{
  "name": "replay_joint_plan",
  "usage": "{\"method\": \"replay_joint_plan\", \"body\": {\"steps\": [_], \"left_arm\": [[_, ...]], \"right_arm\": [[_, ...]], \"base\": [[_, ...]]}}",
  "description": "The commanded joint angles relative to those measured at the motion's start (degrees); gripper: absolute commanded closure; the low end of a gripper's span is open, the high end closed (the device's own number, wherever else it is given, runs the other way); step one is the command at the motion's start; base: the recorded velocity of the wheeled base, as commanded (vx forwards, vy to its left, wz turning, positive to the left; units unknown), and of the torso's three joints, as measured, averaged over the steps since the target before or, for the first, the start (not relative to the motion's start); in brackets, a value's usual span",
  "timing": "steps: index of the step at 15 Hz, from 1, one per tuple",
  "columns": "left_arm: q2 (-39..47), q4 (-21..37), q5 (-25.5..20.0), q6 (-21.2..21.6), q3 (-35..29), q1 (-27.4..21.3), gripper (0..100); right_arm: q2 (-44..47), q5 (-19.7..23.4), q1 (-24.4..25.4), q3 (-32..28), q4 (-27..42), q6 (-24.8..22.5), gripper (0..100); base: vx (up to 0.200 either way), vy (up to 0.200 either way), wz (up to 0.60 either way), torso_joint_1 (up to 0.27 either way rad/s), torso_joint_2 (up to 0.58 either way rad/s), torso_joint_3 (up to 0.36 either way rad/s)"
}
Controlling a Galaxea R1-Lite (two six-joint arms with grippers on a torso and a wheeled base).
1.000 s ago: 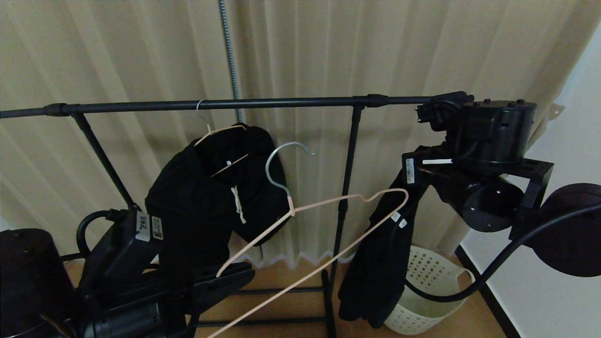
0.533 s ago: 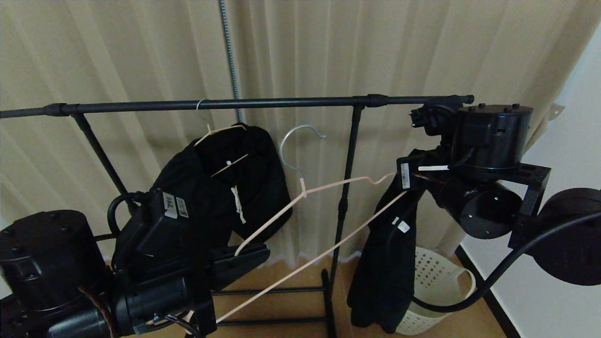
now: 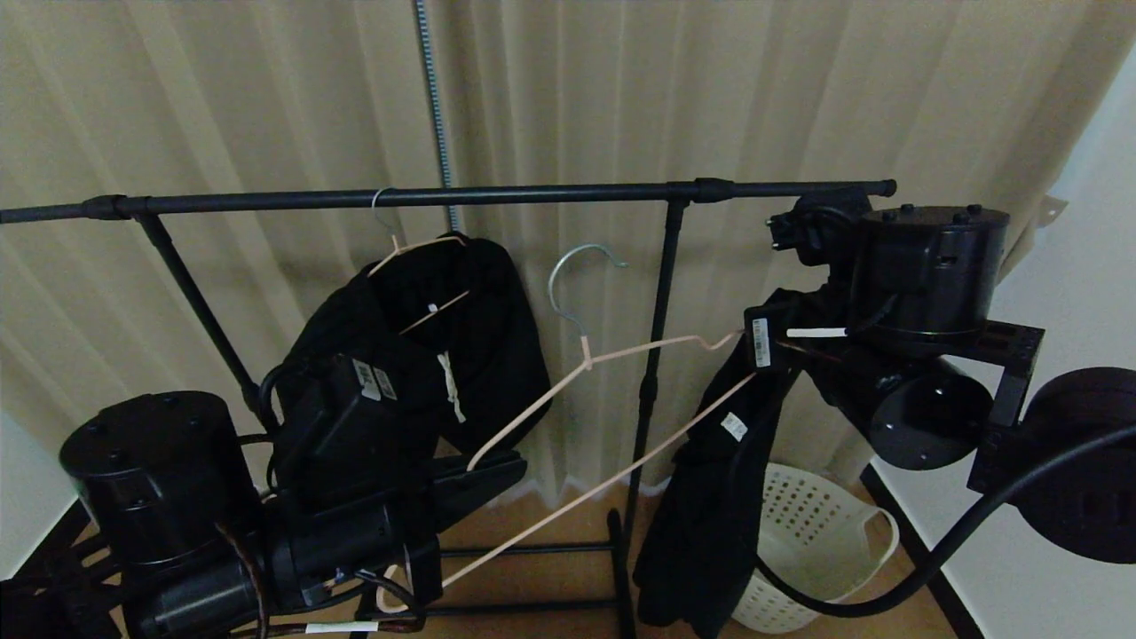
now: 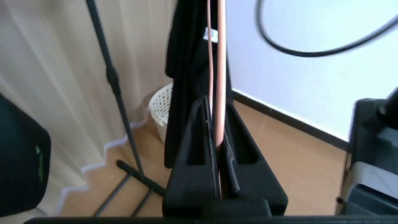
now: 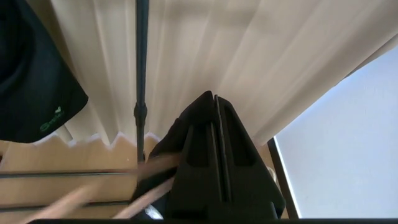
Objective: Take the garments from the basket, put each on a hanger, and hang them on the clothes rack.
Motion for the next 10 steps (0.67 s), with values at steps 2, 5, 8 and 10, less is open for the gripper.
{"method": "replay_joint_plan", "body": {"steps": [2, 5, 8, 10], "left_arm": [[1.3, 0.0, 1.3, 0.1, -0.6, 0.1, 100], [1.4, 0.0, 2.2, 0.1, -1.2, 0.2, 100], [1.5, 0.0, 2.2, 0.1, -1.3, 0.2, 100], [1.7, 0.0, 2.2, 0.2, -1.3, 0.1, 100]], "right_arm": [[-1.6, -1.1, 2.7, 1.3, 0.0, -0.1, 100], [-3.0, -2.2, 6.5, 2.6, 0.0, -0.1, 100], [-3.0, -3.0, 10.2, 3.4, 0.0, 0.0, 100], [-2.8, -2.9, 12.0, 3.4, -0.1, 0.1, 100]], "base": [[0.000, 0.000, 0.00, 0.000, 0.00, 0.000], [0.000, 0.000, 0.00, 0.000, 0.00, 0.000], [0.000, 0.000, 0.00, 0.000, 0.00, 0.000], [0.000, 0.000, 0.00, 0.000, 0.00, 0.000]]}}
